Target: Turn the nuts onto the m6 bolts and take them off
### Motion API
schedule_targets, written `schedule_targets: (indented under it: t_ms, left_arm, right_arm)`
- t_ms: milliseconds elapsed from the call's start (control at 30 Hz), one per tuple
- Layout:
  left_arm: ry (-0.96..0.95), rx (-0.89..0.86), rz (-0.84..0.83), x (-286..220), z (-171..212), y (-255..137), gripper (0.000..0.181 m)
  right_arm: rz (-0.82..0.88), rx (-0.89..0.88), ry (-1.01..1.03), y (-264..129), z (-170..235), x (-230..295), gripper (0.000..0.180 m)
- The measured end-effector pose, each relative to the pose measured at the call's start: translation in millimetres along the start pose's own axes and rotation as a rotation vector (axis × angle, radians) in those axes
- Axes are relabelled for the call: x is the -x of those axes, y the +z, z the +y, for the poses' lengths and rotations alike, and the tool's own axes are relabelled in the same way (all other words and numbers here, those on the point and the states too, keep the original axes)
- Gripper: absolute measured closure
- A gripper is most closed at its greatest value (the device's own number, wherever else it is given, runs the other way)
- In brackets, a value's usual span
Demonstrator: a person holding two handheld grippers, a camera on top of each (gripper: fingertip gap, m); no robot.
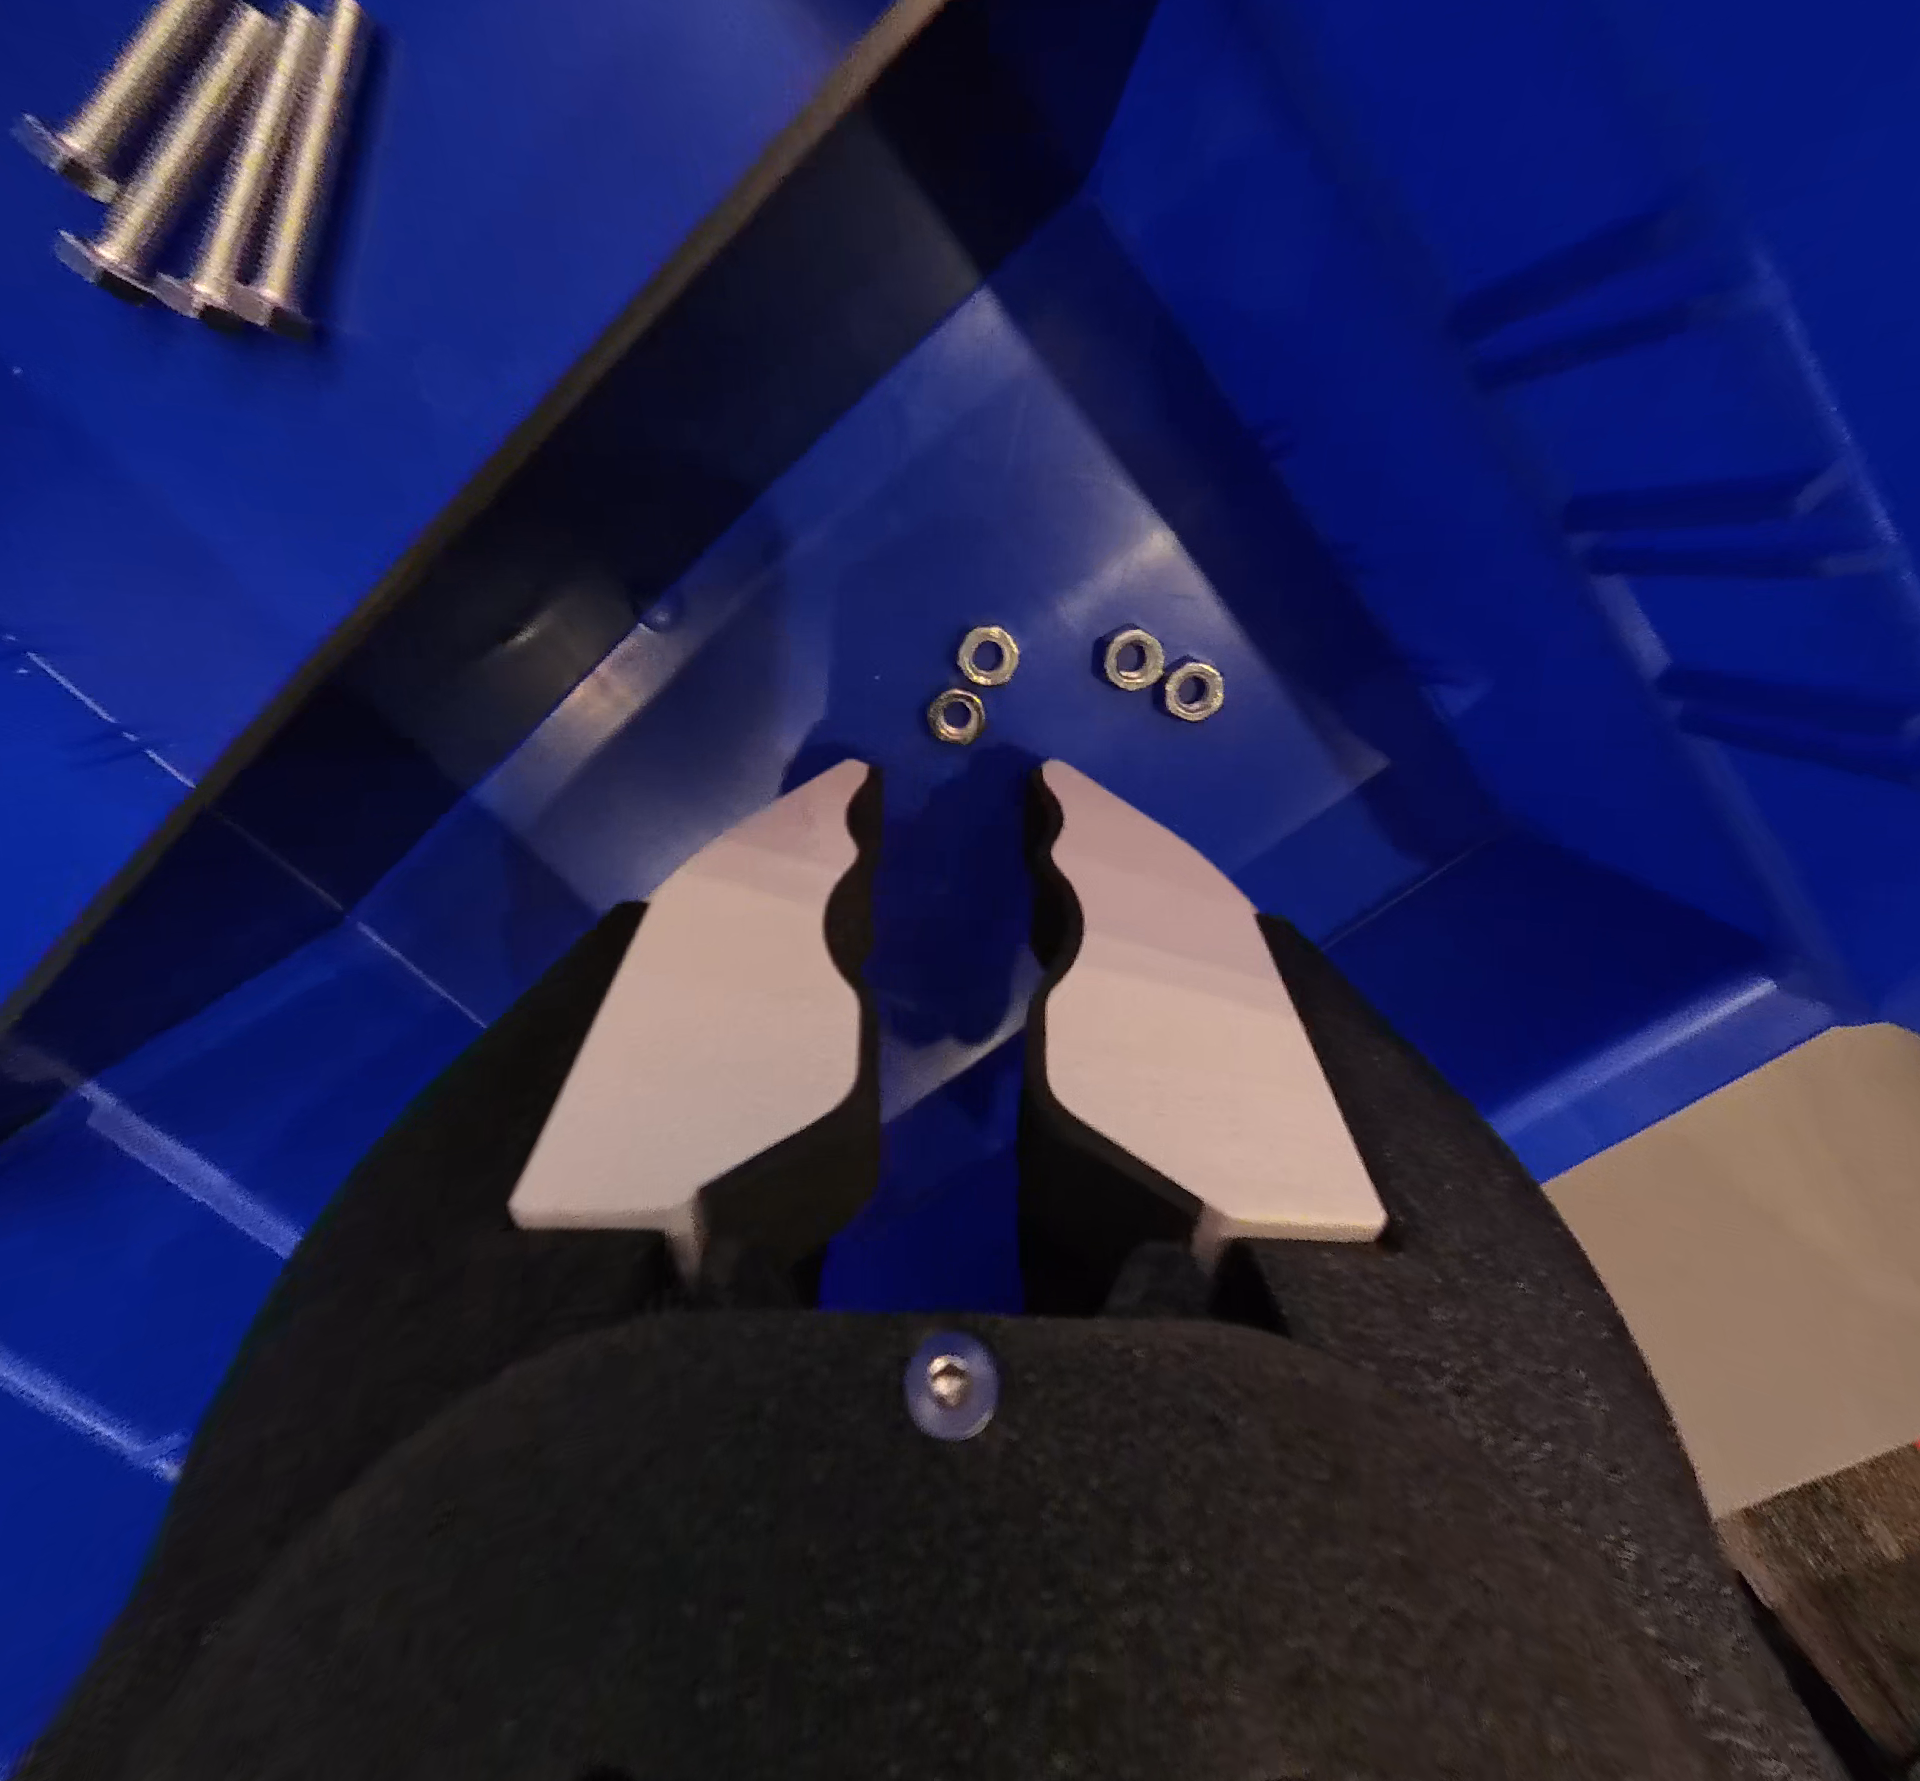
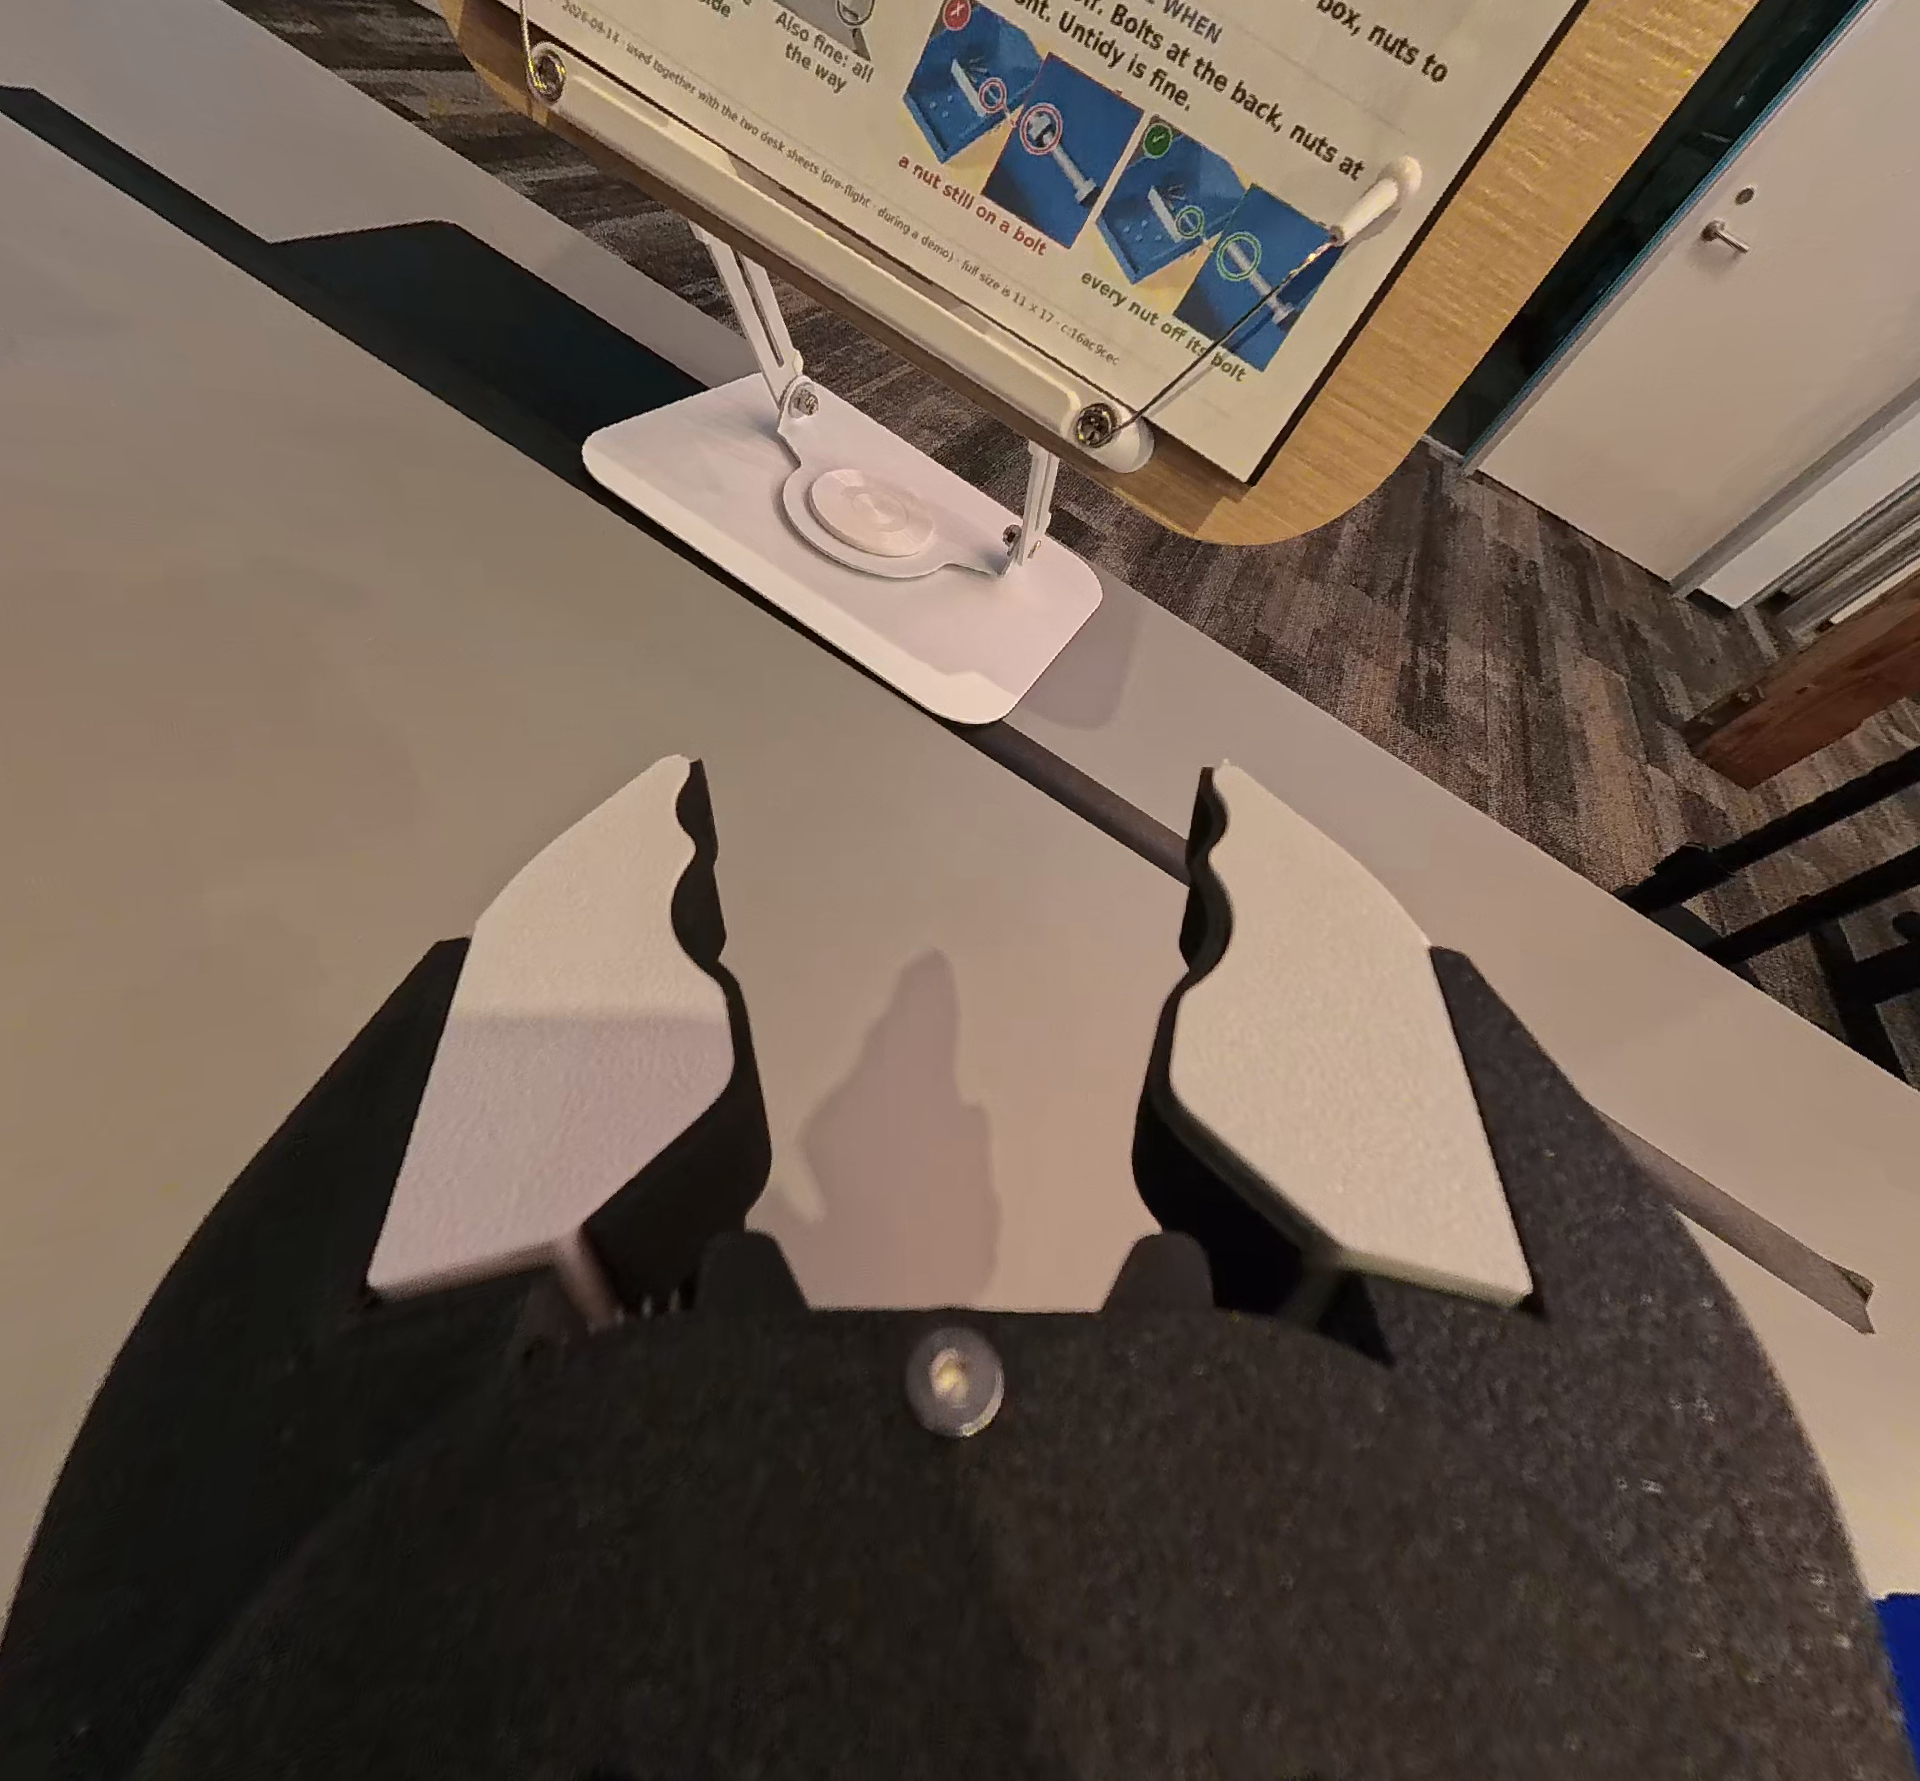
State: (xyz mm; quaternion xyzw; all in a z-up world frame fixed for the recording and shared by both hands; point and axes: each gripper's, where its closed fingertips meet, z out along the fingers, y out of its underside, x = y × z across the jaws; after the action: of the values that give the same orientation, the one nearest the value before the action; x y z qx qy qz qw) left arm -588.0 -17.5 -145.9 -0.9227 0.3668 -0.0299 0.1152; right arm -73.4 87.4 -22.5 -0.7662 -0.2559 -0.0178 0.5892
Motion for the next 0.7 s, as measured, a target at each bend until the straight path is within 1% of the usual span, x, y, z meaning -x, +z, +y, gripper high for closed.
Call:
schedule_targets:
  t_ms: [100,333,400,533,700]
  left_arm:
    - [-0.009,-0.012,-0.014,2.1,-3.5,0.9,0.153]
    - [-0.011,-0.024,-0.005,0.4,-10.0,2.8,0.157]
    - [-0.009,-0.022,-0.003,0.1,-10.6,3.1,0.159]
    - [-0.001,-0.025,-0.004,0.3,-11.6,3.8,0.169]
    - [-0.009,-0.024,0.001,-0.1,-11.2,4.0,0.169]
  right_arm:
    - [-0.002,0.007,-0.004,1.0,1.4,0.8,0.093]
    - [0.001,0.012,-0.014,1.4,2.1,1.4,0.093]
    - [-0.001,0.014,-0.015,1.6,2.4,1.8,0.093]
    - [-0.002,0.015,-0.018,1.7,2.3,2.3,0.093]
    - [0.002,0.013,-0.018,1.4,1.8,1.7,0.094]
